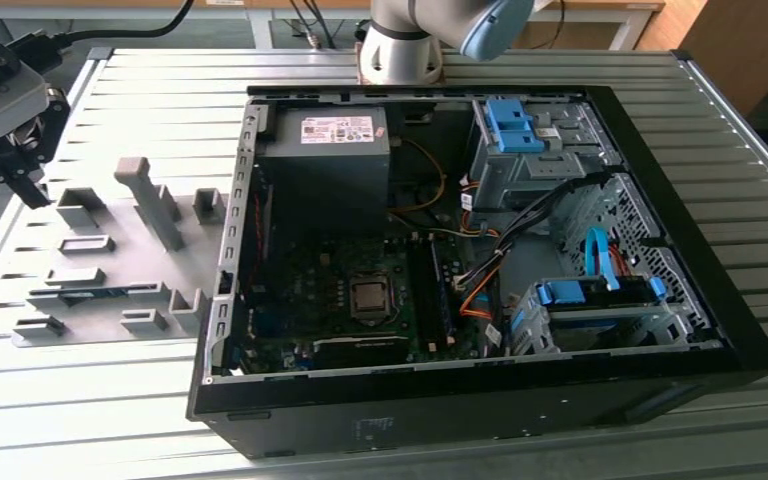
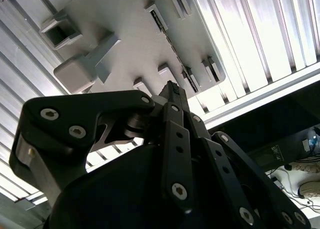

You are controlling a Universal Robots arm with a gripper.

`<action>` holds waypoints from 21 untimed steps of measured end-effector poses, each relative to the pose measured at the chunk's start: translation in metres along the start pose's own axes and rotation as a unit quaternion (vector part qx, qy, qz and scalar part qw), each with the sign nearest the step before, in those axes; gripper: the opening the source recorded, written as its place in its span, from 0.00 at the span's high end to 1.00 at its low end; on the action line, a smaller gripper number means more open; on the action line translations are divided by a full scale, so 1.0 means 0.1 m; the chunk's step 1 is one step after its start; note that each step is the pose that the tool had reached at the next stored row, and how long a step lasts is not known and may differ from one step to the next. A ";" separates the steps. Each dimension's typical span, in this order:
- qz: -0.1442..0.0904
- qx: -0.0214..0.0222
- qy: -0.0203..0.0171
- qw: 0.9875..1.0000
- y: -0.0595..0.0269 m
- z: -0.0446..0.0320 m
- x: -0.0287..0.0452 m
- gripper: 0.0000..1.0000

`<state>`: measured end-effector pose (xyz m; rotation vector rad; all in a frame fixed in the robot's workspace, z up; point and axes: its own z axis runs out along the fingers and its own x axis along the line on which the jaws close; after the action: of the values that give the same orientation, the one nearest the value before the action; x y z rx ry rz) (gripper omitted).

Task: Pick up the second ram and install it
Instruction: 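Pick up the second ram and move it above second insertion slot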

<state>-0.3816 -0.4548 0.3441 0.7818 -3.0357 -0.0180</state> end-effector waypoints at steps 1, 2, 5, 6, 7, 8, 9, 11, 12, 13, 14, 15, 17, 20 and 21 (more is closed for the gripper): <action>0.000 0.000 0.000 1.000 0.000 0.000 0.000 0.89; 0.000 0.000 0.000 1.000 0.000 0.000 0.000 0.89; 0.000 0.000 0.000 1.000 0.000 0.000 0.000 0.89; 0.000 0.000 0.000 1.000 0.000 0.000 0.000 0.89; -0.001 0.000 0.000 1.000 0.000 0.000 0.000 0.89; -0.003 0.000 0.000 1.000 0.000 0.000 0.000 0.89; -0.011 0.000 0.000 1.000 0.000 0.001 0.000 0.89; -0.028 0.000 0.000 1.000 0.000 0.002 0.000 0.89; -0.037 0.000 0.001 0.999 0.000 0.003 0.000 0.89; -0.046 0.000 0.001 0.999 0.000 0.005 0.000 0.89; -0.056 0.000 0.001 0.998 0.000 0.006 0.000 0.89; -0.065 0.000 0.001 0.998 0.000 0.007 0.000 0.89; -0.081 0.000 0.001 0.997 0.000 0.009 0.001 0.89; -0.102 0.000 0.001 0.995 0.000 0.012 0.002 0.89; -0.110 0.000 0.001 0.994 0.001 0.013 0.002 0.89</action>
<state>-0.3818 -0.4549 0.3427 1.1092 -2.9306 -0.0166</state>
